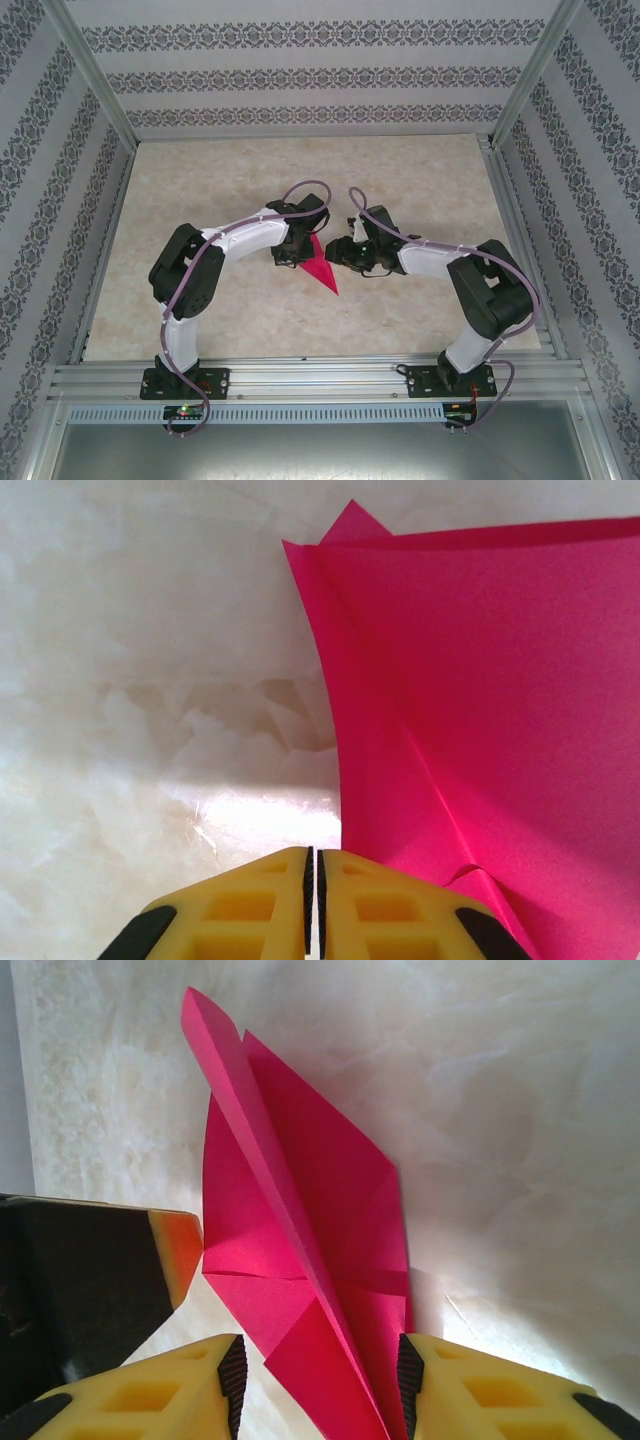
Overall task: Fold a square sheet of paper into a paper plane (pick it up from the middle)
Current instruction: Move the paper plane to the center of the table.
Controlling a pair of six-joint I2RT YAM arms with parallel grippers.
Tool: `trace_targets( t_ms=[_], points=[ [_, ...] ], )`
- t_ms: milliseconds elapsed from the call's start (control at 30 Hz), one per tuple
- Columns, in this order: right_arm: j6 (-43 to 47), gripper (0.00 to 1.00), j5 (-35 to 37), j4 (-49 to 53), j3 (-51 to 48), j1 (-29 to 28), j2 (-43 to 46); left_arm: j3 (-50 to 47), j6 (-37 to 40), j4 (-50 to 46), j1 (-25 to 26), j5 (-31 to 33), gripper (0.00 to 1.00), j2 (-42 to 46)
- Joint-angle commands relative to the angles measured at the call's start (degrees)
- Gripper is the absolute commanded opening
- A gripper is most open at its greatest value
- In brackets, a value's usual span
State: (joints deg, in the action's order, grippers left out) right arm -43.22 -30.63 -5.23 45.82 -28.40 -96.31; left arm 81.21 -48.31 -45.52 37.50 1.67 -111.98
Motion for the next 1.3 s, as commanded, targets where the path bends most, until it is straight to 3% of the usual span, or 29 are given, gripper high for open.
trace_targets(
  t_ms=[0, 633, 1267],
  points=[
    [1.9, 0.47, -1.7, 1.4, 2.0, -0.8, -2.4, -0.4, 0.8, 1.0, -0.6, -0.1, 0.14, 2.1],
    [2.6, 0.48, -5.8, -1.3, 2.1, -1.8, -4.5, -1.0, 0.9, 1.6, -0.5, -0.1, 0.15, 2.9],
    [11.0, 0.37, 3.4, 6.3, 5.0, -5.8, -4.3, -1.8, 1.1, 2.9, -0.6, -0.3, 0.20, 4.6]
  ],
)
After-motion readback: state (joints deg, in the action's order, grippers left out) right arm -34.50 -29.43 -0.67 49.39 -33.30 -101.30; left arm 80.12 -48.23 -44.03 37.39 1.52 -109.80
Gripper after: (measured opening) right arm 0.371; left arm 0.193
